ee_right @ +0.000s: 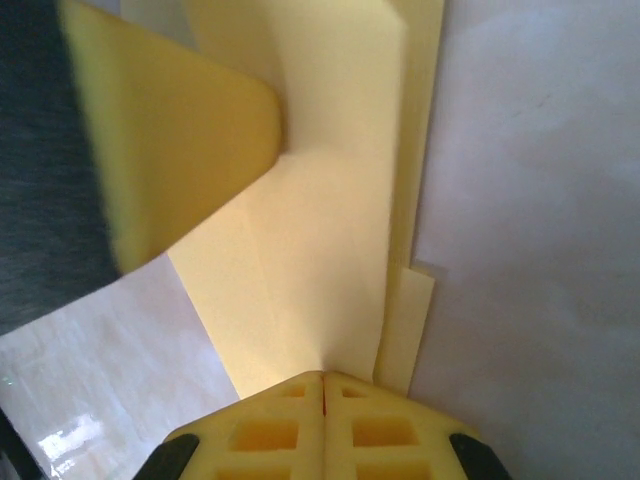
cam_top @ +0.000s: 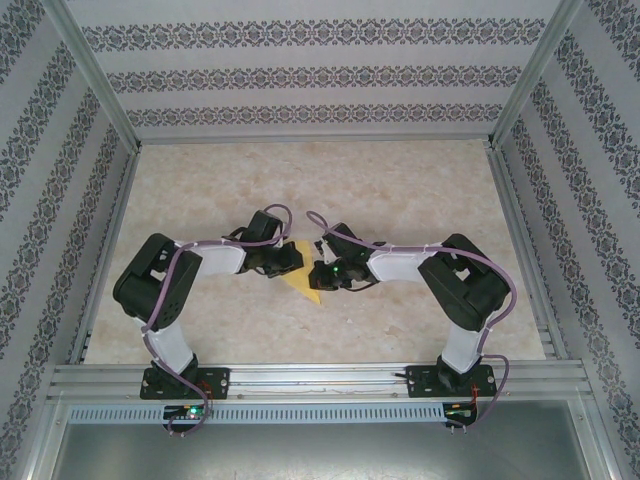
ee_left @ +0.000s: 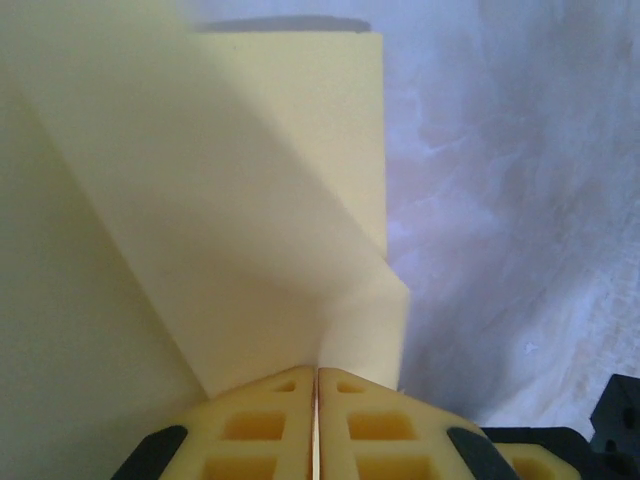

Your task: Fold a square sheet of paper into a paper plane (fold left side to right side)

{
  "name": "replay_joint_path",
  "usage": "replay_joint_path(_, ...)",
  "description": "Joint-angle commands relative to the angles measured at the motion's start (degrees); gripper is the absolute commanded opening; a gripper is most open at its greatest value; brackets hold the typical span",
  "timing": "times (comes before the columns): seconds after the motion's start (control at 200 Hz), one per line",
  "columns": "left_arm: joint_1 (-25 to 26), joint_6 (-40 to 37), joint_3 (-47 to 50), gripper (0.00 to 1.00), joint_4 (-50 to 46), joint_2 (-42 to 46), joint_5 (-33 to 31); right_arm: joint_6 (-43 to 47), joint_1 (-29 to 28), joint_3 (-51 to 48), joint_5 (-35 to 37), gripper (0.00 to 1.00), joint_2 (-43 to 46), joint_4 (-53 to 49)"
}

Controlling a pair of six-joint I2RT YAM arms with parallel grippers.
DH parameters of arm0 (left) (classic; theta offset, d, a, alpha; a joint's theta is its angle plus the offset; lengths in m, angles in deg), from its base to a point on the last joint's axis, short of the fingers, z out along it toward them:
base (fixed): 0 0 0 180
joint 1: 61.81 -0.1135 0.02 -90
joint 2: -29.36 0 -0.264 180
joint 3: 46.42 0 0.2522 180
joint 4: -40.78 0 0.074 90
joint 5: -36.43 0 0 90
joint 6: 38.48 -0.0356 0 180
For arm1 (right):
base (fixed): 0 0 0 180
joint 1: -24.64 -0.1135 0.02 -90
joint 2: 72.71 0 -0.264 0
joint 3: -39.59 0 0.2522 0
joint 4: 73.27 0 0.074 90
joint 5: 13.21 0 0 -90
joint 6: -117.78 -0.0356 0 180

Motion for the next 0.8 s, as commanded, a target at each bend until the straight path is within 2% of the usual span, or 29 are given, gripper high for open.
replay_joint_path(0.0,0.1,-1.2,1.2,0.08,-2.0,4.2,-0.4,3.9,-0.8,-0.2,7.8,0.00,-3.0,-10.3)
replay_joint_path(0.23,0.2,2.5,5.2,0.02,5.6,4.8,6.3,6.3,-1.3,1.2,10.6,0.00,-4.3,-13.4)
replay_joint_path(0.415,0.4,2.5,3.1,0.01,6.6,1.4,8.8,6.8,-2.3,2.4,12.3,0.00,-5.5,-14.7)
replay_joint_path(0.63,0.4,2.5,1.4,0.01,7.3,-2.3,8.9,7.3,-2.7,3.0,13.4,0.00,-6.3,-15.9)
replay_joint_path(0.794,0.3,1.2,0.6,0.01,5.7,-3.6,6.1,8.3,-2.9,3.8,14.8,0.00,-6.6,-18.3)
